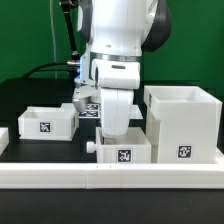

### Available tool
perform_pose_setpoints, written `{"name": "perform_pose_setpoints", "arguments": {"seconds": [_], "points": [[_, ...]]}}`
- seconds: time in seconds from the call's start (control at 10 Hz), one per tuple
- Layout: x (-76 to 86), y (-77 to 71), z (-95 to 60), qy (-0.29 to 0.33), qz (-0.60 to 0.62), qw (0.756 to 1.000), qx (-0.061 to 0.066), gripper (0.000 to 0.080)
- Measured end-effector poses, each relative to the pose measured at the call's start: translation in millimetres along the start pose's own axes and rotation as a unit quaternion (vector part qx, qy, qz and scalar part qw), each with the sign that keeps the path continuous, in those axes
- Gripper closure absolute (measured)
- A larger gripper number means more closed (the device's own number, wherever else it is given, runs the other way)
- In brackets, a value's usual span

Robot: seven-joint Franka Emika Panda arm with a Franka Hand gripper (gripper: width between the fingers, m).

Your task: Assemble drawer

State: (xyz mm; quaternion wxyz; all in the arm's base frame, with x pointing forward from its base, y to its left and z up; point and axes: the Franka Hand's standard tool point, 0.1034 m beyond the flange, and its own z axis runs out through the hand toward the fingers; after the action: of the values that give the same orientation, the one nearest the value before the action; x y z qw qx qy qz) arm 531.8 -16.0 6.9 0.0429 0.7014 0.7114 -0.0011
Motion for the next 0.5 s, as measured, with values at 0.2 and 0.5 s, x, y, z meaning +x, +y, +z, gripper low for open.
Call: {"name": "perform_pose_setpoints", "arguments": {"seconds": [0.2,0.5], "points": [[4.3,0.5,-1.9,0.0,0.012,1.0,-0.001,0.0757],[12.7,4.0,-7.1,-0.002,0.028,1.0,-0.004,0.0757]]}}
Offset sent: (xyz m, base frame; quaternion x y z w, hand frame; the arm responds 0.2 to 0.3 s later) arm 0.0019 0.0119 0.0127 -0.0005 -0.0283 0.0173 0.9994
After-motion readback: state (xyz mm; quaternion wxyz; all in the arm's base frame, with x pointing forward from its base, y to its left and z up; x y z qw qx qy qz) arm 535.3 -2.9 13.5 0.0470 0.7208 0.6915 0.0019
